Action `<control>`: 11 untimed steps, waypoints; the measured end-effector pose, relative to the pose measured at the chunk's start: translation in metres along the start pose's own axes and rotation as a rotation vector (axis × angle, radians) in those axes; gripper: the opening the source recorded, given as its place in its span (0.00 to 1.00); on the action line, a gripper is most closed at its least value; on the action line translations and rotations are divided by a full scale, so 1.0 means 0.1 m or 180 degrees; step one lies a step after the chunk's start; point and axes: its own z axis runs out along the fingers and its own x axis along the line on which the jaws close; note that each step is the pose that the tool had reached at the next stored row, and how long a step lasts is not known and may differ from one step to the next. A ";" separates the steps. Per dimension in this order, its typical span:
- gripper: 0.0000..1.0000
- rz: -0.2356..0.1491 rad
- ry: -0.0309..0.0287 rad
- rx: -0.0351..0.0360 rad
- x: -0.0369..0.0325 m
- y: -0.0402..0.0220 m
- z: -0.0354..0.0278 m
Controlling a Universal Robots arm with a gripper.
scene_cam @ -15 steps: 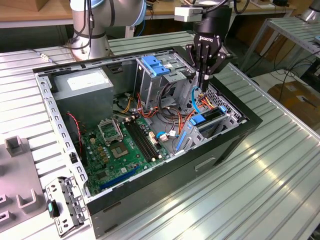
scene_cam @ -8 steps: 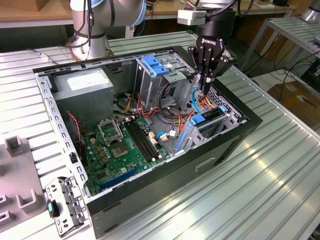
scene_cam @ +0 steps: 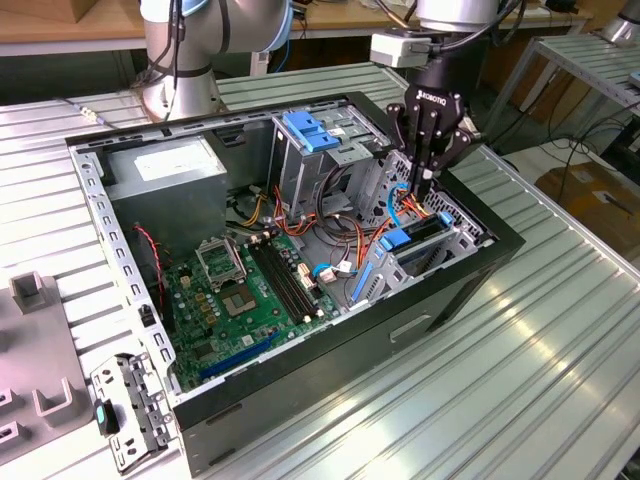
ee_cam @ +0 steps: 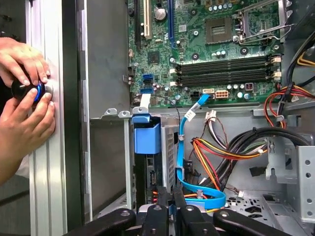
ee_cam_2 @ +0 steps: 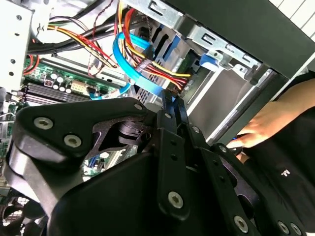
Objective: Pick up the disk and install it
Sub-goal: 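Insert the second disk wire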
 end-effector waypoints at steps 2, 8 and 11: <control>0.16 -0.0007 -0.0001 0.0010 0.008 0.020 0.003; 0.16 -0.0026 -0.0011 0.0025 0.023 0.108 0.013; 0.16 -0.0028 -0.0011 0.0028 0.024 0.111 0.013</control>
